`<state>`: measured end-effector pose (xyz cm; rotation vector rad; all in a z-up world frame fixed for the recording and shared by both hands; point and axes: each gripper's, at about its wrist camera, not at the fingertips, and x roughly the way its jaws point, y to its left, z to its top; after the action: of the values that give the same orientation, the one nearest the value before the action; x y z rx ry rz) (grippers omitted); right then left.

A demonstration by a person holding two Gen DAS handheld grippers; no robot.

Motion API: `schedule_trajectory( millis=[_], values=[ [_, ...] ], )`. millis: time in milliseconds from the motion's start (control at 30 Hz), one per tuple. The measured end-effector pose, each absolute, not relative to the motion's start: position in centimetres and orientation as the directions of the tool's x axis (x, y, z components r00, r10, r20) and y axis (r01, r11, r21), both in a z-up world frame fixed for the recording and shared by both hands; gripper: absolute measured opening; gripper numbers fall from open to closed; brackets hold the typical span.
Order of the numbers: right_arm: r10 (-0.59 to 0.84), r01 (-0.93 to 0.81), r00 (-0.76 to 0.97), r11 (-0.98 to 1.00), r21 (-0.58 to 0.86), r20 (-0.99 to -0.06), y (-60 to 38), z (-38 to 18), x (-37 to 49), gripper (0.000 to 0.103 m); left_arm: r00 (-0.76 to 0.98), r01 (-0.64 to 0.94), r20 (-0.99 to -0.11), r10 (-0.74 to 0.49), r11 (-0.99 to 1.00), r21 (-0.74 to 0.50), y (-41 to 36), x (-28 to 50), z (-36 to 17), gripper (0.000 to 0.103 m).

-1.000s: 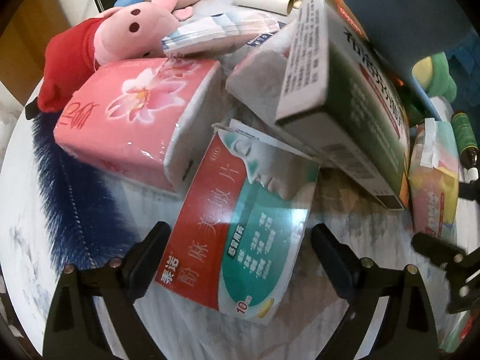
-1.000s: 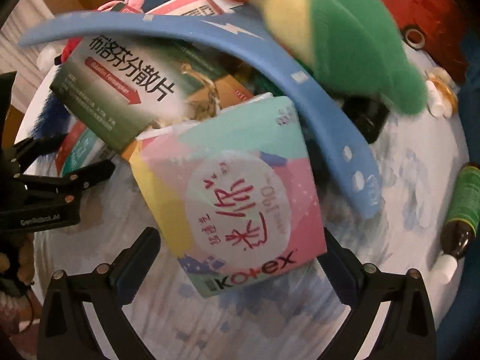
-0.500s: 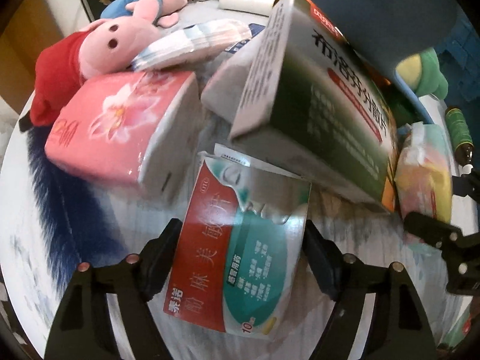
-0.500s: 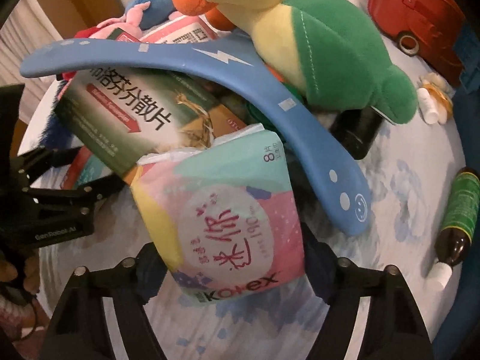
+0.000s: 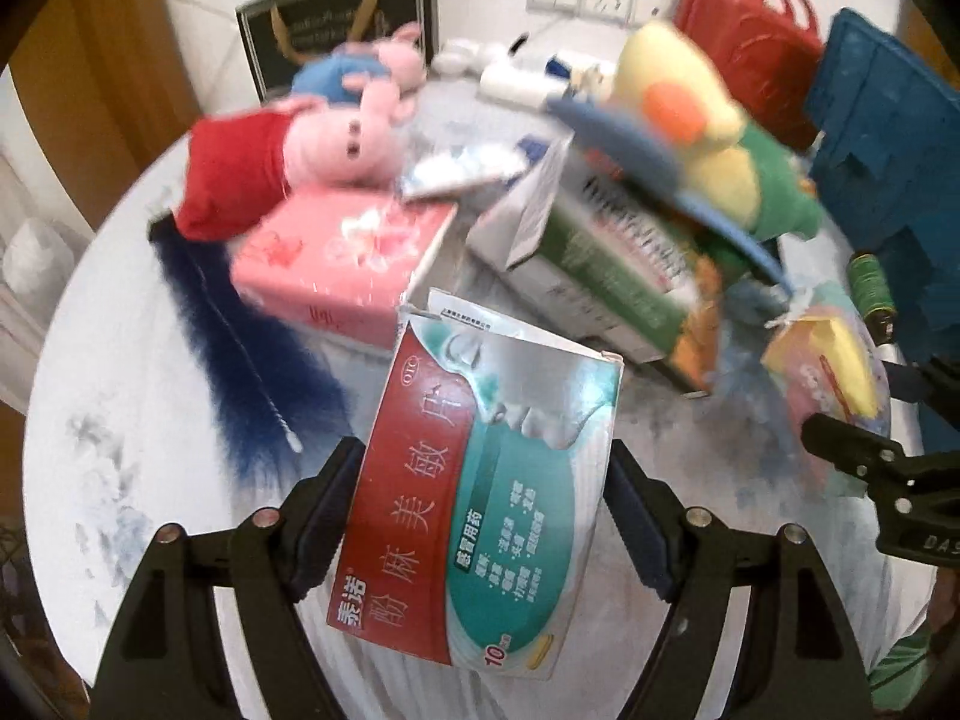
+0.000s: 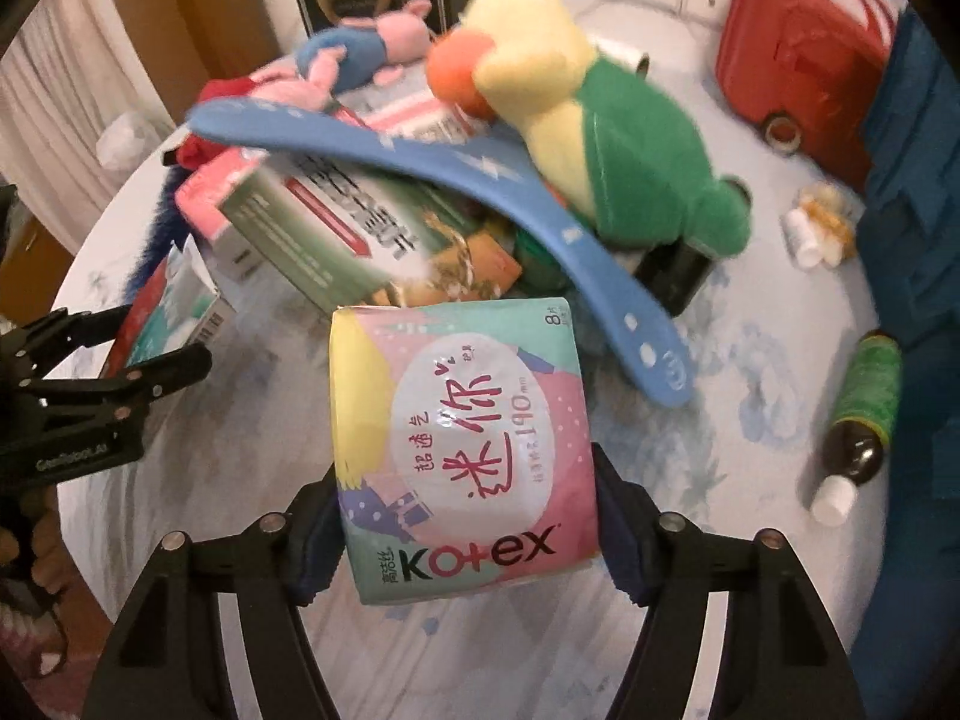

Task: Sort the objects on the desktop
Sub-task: 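Grasp the red-and-teal medicine box with the left tool while the right tool grasps the Kotex pack, then carry the medicine box and Kotex pack into the blue crate and release both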

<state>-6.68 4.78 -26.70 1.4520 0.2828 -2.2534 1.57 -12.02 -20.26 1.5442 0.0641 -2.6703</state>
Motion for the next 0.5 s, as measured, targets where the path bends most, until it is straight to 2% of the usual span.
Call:
schedule_trajectory(
  millis=[167, 500],
  values=[
    [-0.263, 0.467, -0.446, -0.884, 0.028, -0.855, 4.7, -24.2, -4.8, 0.070, -0.590, 0.048, -0.806, -0.048, -0.999, 0.024, -14.5, 2.5, -17.9, 0.078],
    [-0.269, 0.402, -0.651, -0.915, -0.021, -0.710, 8.0, -15.9, -2.0, 0.071, -0.731, -0.032, -0.682, 0.005, -0.999, 0.028, -11.4, -0.7, -13.3, 0.078]
  ],
)
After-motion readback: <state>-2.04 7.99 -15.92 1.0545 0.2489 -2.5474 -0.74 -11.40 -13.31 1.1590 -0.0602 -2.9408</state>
